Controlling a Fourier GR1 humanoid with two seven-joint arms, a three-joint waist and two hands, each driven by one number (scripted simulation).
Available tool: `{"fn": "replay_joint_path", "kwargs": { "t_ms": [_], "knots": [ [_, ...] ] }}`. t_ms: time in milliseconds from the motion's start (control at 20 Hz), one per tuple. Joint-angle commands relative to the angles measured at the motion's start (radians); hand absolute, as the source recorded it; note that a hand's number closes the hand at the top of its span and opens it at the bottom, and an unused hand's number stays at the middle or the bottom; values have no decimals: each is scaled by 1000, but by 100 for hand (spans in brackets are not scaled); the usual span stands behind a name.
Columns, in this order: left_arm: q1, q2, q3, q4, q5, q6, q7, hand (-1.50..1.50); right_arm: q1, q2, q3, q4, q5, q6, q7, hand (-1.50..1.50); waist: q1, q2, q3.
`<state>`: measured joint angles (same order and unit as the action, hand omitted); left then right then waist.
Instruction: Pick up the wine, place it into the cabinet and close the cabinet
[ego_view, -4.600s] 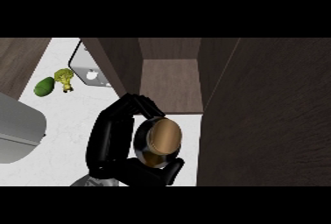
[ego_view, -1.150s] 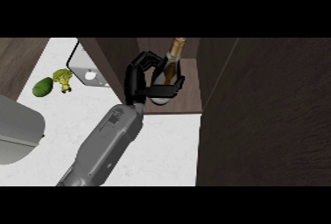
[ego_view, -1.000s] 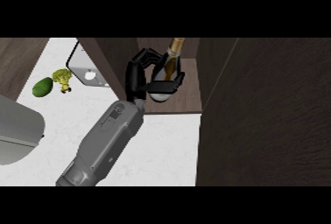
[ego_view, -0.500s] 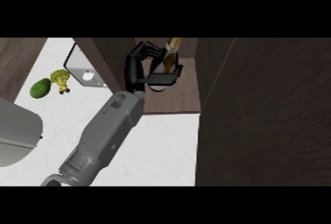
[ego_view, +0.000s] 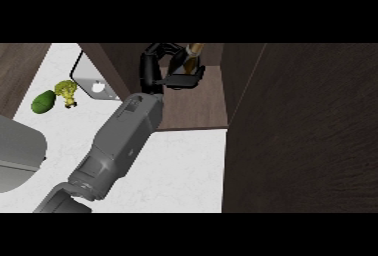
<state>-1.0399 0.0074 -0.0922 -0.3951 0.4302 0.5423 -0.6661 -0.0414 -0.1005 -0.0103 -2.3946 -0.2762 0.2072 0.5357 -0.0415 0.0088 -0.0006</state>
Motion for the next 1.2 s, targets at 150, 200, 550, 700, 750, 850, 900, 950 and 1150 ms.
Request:
{"fn": "replay_joint_path", "kwargs": {
  "t_ms": [150, 200, 550, 700, 750, 850, 900, 950, 1150],
  "knots": [
    [-51, 16, 116, 87, 88, -64, 8, 150, 18, 17, 26, -84, -24, -14, 23, -150, -5, 5, 0],
    [-57, -7, 109, 85, 87, -46, 12, 150, -6, -7, 2, -123, -57, -37, 89, -150, -2, 1, 0],
    [-26, 25, 140, 152, 115, -121, -78, 150, 29, 1, 6, -92, -67, 1, 28, -150, -14, 7, 0],
    [-28, -6, 143, 173, 117, -106, -103, 150, 50, 5, 15, -88, -67, 16, 10, -150, -19, 8, 0],
    [-58, 2, 142, 186, 114, -101, -86, 150, -60, 5, 23, -68, -44, -43, 74, -150, -15, 11, -1],
    [-58, 1, 151, 203, 118, -90, -110, 150, -25, 3, 38, -91, -37, -15, 51, -150, -33, 16, -1],
    [-54, -7, 129, 206, 99, -96, -111, 150, 7, 16, 56, -69, 10, -10, 22, -150, -11, 7, 0],
    [-43, 38, 137, 225, 99, -116, -104, 150, 27, 19, 66, -99, -2, -14, 32, -150, -25, 11, -1],
    [-65, 24, 127, 254, 77, -81, -100, -150, -31, -10, 18, -81, -50, -17, 59, -150, -20, 10, 0]
  ]
}}
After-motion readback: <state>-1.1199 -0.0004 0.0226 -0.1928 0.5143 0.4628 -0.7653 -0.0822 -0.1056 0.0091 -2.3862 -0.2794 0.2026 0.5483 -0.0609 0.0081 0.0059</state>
